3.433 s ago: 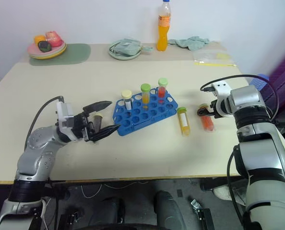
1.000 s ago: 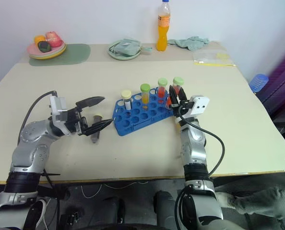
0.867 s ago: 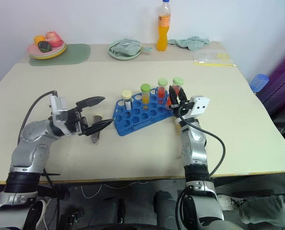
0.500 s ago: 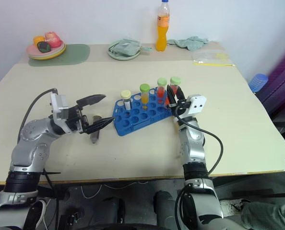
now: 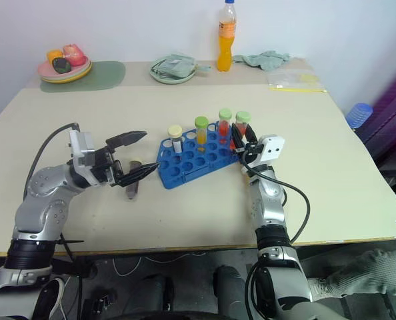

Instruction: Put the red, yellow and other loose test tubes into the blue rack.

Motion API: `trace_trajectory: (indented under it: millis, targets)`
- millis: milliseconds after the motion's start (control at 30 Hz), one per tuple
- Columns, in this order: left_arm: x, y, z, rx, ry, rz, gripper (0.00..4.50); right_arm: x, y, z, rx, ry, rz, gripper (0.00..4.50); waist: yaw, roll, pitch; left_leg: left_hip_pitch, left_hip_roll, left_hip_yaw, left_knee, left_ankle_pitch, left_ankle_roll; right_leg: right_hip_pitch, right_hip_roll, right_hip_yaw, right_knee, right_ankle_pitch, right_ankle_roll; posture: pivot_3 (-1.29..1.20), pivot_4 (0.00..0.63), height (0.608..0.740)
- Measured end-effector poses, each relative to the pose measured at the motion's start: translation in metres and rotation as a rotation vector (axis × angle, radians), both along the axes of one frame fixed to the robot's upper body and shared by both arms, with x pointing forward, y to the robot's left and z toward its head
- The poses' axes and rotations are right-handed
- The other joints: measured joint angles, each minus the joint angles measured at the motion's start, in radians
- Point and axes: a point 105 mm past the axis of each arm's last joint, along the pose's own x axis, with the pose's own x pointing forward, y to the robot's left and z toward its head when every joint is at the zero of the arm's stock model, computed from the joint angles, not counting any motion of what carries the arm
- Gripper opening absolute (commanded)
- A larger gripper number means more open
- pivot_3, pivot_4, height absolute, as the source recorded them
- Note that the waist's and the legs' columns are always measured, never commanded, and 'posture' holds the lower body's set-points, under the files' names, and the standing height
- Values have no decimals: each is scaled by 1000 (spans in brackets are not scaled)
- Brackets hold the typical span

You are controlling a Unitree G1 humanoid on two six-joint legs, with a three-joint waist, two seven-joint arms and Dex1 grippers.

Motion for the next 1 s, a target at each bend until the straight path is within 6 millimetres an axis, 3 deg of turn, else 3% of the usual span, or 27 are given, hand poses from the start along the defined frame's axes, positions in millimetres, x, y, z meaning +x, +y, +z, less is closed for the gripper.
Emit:
trace_trajectory:
  millis: [67, 100, 267, 333, 500, 567, 833, 1000]
  targets:
    - [0, 0, 0, 0, 1, 0, 4500, 0, 1, 0, -3, -2, 8, 4225, 0, 0, 0, 0, 0, 0, 0, 0, 0, 0, 0, 0, 0, 0, 0, 0, 150, 740]
    - [0, 0, 0, 0, 1, -1, 4500, -1, 2, 1, -6, -6, 12, 4488, 0, 0, 0, 0, 0, 0, 0, 0, 0, 0, 0, 0, 0, 0, 0, 0, 150, 740]
    - [0, 0, -1, -4, 1, -3, 4500, -17, 10, 11, -5, -25, 79, 4488, 4, 0, 0, 0, 0, 0, 0, 0, 0, 0, 0, 0, 0, 0, 0, 0, 150, 740]
    - [0, 0, -1, -6, 2, -2, 4500, -34, 11, 15, 29, -12, 121, 4488, 6, 0, 0, -1, 0, -1, 0, 0, 0, 0, -1, 0, 0, 0, 0, 0, 150, 740]
    - [-3, 1, -9, -16, 27, 5, 4500, -58, -11, 42, 19, 29, 146, 4488, 5, 0, 0, 0, -1, 0, 0, 0, 0, 1, -1, 0, -1, -2, -3, 0, 150, 740]
    - [-3, 1, -10, -20, 29, 5, 4500, -60, -22, 49, -1, 70, 132, 4488, 4, 0, 0, 0, 0, 0, 1, 0, 0, 1, -1, 0, -1, -2, -4, 0, 150, 740]
    - [-2, -2, -8, -36, 9, -7, 4500, -53, -55, 37, -168, 473, 50, 4488, 4, 0, 0, 0, -1, 0, 0, 0, 0, 0, 0, 1, -2, -2, -4, 0, 150, 740]
    - [0, -3, -13, -47, 25, -15, 4500, -56, -50, 48, -164, 669, 211, 4488, 4, -1, 0, -1, 0, 0, 0, 0, 0, 0, 0, 1, -3, -2, -4, 0, 150, 740]
